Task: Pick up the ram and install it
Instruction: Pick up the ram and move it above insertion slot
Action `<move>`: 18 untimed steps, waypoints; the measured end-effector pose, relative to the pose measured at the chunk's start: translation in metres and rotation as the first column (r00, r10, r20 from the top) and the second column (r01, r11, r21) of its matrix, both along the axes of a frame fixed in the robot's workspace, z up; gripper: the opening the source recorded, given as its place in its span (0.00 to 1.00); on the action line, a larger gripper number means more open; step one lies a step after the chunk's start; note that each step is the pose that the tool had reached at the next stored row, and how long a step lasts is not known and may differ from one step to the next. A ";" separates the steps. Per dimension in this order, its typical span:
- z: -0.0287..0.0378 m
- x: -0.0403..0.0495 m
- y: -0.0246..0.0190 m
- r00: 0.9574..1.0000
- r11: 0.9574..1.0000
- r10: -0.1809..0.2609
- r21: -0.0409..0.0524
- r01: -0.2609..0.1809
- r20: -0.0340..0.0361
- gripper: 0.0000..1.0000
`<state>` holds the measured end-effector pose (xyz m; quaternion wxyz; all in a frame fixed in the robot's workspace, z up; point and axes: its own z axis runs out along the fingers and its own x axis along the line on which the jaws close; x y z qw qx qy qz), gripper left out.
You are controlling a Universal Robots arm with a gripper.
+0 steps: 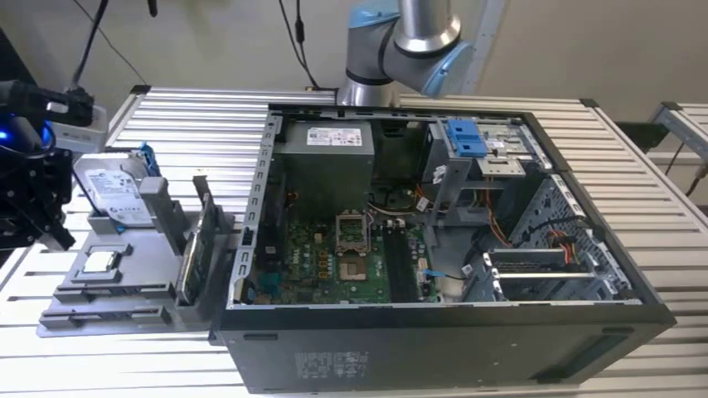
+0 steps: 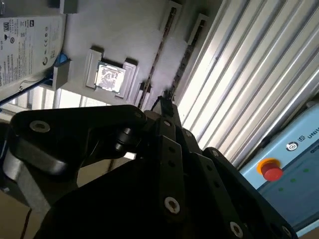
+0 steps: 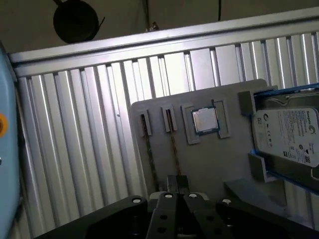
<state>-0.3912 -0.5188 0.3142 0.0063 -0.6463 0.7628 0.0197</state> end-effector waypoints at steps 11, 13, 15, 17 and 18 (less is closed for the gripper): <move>-0.0032 0.0000 -0.0015 0.999 0.999 0.047 -0.001 -0.047 0.000 0.11; -0.0032 0.0000 -0.0016 0.999 0.999 0.048 -0.001 -0.048 0.000 0.11; -0.0032 0.0000 -0.0016 0.999 0.999 0.048 -0.001 -0.048 0.000 0.18; -0.0032 0.0000 -0.0016 0.999 0.999 0.049 -0.001 -0.049 0.000 0.24; -0.0032 0.0000 -0.0016 0.999 0.999 0.049 -0.001 -0.049 0.000 0.30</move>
